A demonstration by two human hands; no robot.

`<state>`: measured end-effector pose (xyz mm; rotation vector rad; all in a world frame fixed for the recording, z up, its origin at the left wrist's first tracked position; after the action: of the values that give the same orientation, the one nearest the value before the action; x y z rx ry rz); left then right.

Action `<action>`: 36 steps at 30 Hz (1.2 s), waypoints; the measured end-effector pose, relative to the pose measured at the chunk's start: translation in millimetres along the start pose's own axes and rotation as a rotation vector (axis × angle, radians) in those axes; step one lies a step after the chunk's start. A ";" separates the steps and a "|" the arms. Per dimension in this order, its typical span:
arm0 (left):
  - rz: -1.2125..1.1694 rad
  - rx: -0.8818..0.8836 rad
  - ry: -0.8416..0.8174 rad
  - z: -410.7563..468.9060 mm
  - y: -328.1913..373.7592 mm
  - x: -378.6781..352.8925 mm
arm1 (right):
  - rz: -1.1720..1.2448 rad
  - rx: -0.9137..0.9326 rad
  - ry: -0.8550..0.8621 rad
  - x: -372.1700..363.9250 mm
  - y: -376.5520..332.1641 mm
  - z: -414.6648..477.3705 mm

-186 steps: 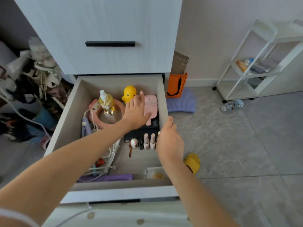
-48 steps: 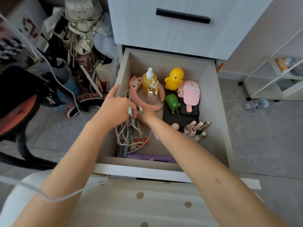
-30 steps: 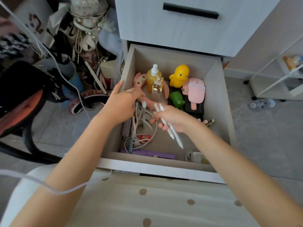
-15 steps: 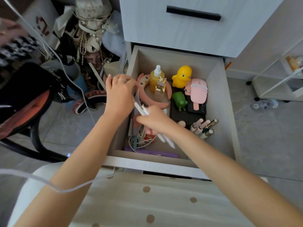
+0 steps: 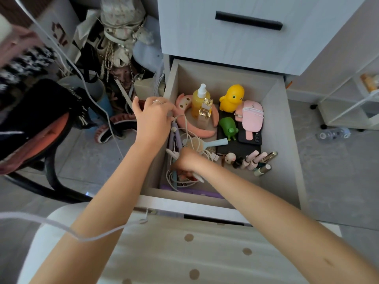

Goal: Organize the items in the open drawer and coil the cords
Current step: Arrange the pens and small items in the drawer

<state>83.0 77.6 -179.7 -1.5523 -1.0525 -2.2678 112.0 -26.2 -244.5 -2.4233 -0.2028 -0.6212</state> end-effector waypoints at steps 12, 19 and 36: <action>0.058 0.009 -0.001 1.7 -0.3 -5.3 | 0.118 -0.046 0.102 6.7 0.8 1.4; 0.076 0.003 -0.005 2.1 -1.1 -7.1 | 0.269 -0.078 -0.150 22.4 14.6 -21.1; 0.072 -0.023 0.024 -1.4 -0.7 -7.4 | -0.023 0.133 -0.077 64.8 -8.0 -91.5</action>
<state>84.8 75.6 -186.8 -1.5418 -0.9511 -2.2529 131.5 -75.6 -145.4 -2.3209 -0.2946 -0.5079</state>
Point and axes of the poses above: each hand's wrist, its own z-axis towards the middle knuckle, its own x-axis out of the back of the hand, y = z × x, the point moved 3 cm from there along z, towards the middle knuckle, and after that the axes turned 8 degrees about x, right-handed, at the moved point
